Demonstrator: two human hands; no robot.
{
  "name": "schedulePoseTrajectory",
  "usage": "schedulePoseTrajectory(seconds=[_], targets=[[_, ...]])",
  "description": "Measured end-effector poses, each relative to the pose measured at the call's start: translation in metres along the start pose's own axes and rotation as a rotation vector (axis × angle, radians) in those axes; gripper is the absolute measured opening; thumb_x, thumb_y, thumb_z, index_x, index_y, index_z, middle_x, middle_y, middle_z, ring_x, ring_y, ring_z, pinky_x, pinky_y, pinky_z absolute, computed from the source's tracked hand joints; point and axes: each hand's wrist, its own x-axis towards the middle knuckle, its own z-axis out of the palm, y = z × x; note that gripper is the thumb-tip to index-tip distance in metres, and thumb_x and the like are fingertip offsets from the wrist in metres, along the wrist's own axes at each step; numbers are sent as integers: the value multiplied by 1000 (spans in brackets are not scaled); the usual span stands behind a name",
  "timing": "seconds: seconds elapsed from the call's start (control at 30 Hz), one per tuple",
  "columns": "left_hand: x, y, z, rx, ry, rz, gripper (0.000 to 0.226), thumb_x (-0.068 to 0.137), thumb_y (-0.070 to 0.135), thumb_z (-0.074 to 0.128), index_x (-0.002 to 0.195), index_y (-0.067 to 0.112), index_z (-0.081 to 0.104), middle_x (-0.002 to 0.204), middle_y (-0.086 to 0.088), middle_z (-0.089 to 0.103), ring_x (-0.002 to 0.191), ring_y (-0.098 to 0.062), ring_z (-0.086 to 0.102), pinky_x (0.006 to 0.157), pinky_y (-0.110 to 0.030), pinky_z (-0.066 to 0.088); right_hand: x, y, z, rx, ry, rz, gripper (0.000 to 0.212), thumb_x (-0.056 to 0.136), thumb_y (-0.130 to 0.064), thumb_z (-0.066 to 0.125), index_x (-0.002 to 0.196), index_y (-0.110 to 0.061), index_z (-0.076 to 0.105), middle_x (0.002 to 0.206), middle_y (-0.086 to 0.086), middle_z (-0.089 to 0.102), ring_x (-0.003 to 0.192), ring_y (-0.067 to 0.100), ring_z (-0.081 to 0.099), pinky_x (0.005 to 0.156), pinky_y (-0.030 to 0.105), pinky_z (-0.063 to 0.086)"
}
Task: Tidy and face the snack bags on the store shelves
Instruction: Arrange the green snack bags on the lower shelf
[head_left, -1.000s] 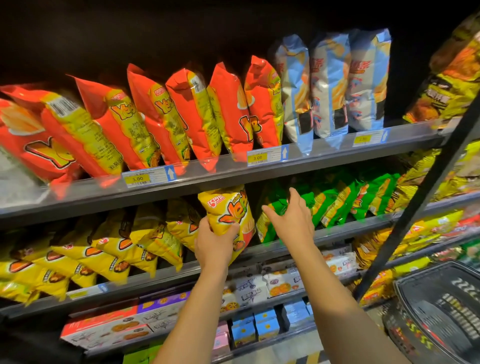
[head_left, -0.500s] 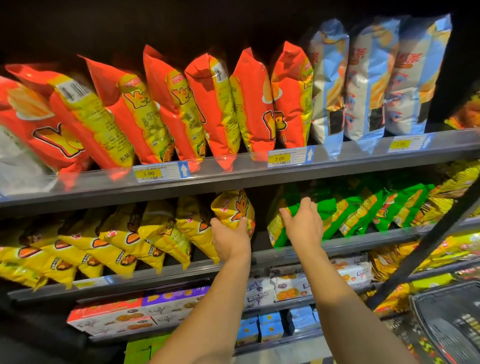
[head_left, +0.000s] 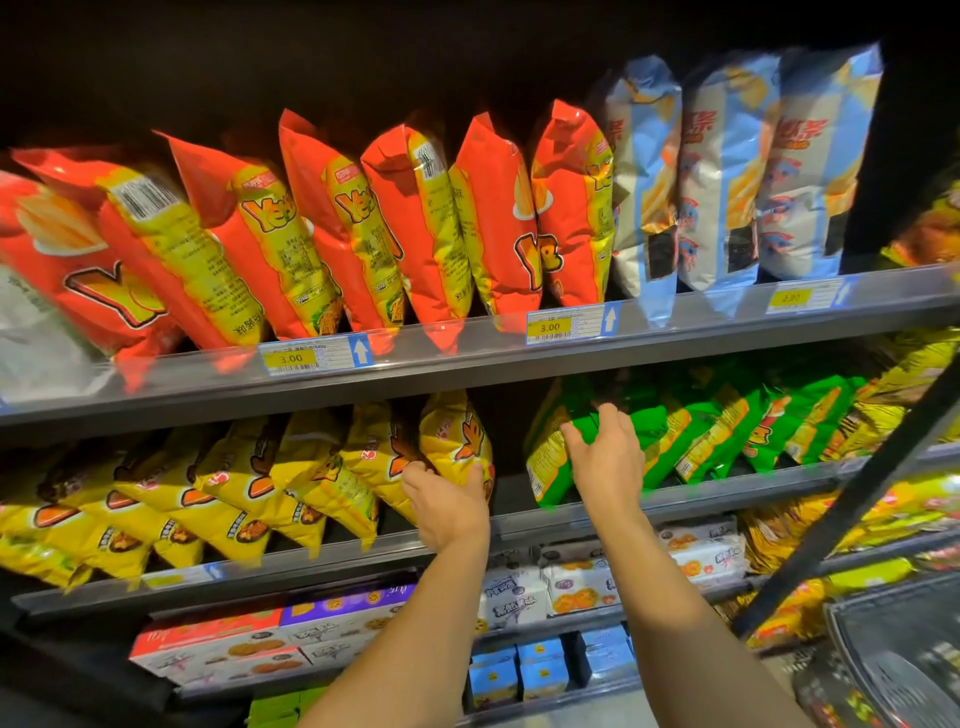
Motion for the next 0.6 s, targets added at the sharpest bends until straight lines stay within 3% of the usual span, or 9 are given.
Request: schedulePoseTrajectory(seconds=[0.23, 0.37, 0.47, 0.6], targets=[[-10, 0, -4, -33, 6, 17, 81, 86, 40, 85, 146, 11, 40, 146, -12, 47, 130, -39, 55, 93, -55, 50, -9, -4, -18, 124, 24, 19, 55, 100, -37, 69, 146, -10, 53, 148, 10, 55, 133, 30, 54, 104, 42, 45], [-26, 2, -12, -73, 27, 40, 82, 85, 37, 86, 147, 9, 40, 145, -14, 46, 134, -37, 50, 97, -54, 49, -20, -3, -33, 254, 72, 61, 55, 98, -41, 70, 146, -18, 54, 144, 7, 57, 128, 30, 56, 100, 42, 45], [-46, 5, -17, -98, -25, 160, 76, 86, 37, 85, 144, 9, 44, 141, -13, 48, 131, -34, 49, 96, -47, 46, -28, 1, -46, 323, 85, 84, 56, 96, -43, 72, 144, -19, 57, 137, 7, 62, 125, 28, 57, 99, 42, 47], [-91, 6, -22, 26, -235, 471, 82, 84, 41, 86, 150, 13, 45, 146, -7, 49, 140, -25, 41, 114, -39, 37, -48, 5, -73, 413, 64, 115, 56, 92, -47, 75, 139, -20, 60, 125, 1, 66, 116, 23, 62, 100, 45, 52]])
